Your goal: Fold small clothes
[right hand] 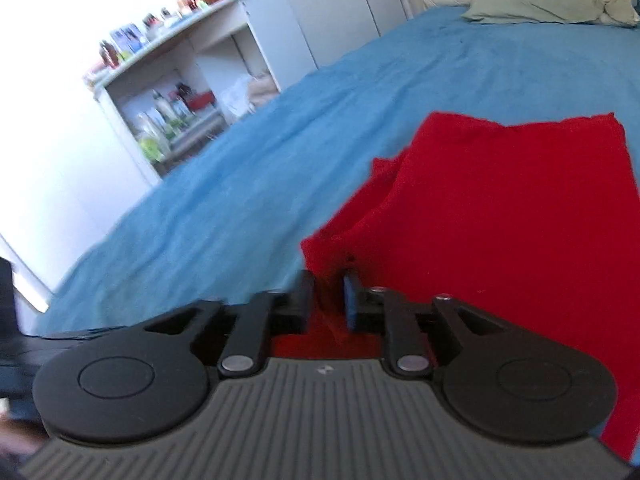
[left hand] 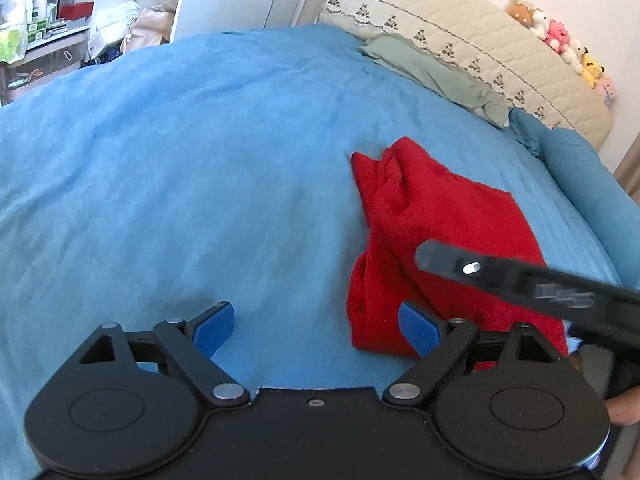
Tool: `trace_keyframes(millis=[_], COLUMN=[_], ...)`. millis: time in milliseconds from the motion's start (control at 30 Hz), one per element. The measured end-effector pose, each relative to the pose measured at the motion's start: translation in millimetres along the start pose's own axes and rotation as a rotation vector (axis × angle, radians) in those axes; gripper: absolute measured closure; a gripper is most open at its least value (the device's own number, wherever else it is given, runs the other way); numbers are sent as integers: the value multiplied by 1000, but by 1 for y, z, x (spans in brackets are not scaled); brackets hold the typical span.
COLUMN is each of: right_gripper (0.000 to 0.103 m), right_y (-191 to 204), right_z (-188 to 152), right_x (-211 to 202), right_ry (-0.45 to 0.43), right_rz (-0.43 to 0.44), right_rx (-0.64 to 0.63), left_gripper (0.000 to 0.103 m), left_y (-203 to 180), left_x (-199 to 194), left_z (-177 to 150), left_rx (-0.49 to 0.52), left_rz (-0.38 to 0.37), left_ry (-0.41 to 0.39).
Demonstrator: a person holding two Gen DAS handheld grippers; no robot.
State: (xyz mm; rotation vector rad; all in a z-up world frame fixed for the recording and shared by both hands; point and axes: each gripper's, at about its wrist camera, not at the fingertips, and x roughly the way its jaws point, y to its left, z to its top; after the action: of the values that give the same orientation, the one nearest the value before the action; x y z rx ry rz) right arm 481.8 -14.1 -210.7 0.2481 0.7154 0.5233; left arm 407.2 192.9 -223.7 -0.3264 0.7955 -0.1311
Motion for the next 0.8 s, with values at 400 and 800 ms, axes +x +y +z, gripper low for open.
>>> trace_keyframes(millis=[400,800], right_gripper=[25,25], right_y=[-55,-89], right_z=[-2,-39], right_x=[-96,-100], right_ry=[-128,-53], right_rz=[-247,-290], right_rx=[68,173], left_gripper=[27,72], left_y=[-37,-60], left_x=[9,47], left_z=[17,20], left_rx=[46,175], left_rz=[-123,-43], left_ry=[-47,14])
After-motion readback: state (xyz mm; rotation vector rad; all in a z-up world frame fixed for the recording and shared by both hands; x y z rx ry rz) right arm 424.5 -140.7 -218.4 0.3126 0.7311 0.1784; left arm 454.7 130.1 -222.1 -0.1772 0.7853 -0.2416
